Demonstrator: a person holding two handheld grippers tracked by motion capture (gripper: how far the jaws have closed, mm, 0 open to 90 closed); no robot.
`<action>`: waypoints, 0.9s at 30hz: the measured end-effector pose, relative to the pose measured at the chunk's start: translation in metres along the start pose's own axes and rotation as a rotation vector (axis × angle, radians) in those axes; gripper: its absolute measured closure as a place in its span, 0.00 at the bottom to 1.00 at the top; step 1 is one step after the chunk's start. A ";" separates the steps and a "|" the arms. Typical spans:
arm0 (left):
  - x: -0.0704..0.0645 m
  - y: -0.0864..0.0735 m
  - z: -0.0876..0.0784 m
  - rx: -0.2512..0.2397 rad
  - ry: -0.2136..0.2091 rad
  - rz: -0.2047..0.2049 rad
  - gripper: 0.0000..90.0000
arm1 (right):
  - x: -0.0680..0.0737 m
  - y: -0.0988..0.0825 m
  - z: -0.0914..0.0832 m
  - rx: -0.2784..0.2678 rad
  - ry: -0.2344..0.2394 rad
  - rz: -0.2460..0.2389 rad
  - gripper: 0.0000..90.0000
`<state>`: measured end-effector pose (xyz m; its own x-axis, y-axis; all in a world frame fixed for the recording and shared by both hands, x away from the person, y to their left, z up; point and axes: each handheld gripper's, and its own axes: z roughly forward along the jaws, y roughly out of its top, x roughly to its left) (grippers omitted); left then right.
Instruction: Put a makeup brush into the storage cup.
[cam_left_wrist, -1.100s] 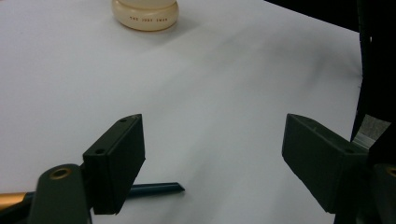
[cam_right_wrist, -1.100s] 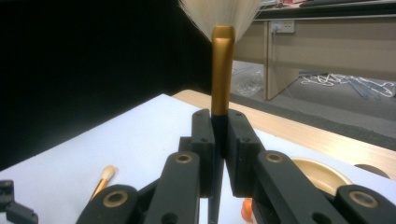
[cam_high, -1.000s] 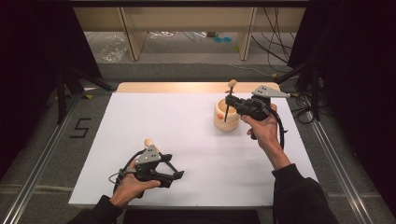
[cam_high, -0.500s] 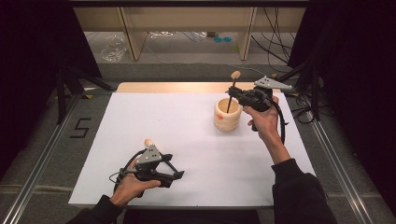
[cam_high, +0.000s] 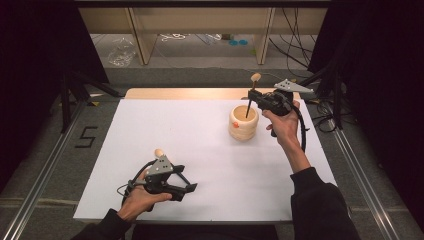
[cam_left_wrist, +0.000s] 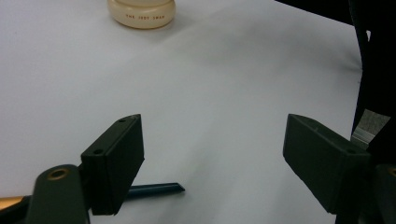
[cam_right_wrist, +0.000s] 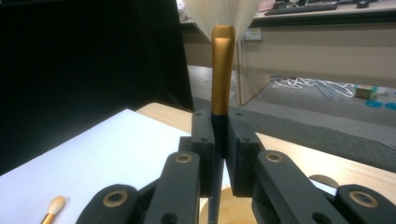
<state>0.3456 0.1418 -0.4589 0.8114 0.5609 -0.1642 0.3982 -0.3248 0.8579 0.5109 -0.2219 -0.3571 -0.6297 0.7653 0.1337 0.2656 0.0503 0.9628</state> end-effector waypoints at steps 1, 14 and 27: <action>0.000 0.000 0.000 0.002 -0.005 0.002 0.23 | -0.001 -0.001 0.002 -0.008 0.007 0.001 0.92; 0.002 0.000 0.000 0.000 -0.007 0.018 0.23 | -0.013 -0.008 0.012 0.017 -0.026 0.015 0.92; 0.004 0.000 -0.001 0.003 -0.005 0.013 0.23 | -0.015 -0.020 0.023 0.056 -0.026 0.011 0.92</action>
<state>0.3483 0.1446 -0.4589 0.8185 0.5531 -0.1552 0.3886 -0.3341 0.8587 0.5323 -0.2198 -0.3841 -0.6076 0.7822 0.1378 0.3134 0.0767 0.9465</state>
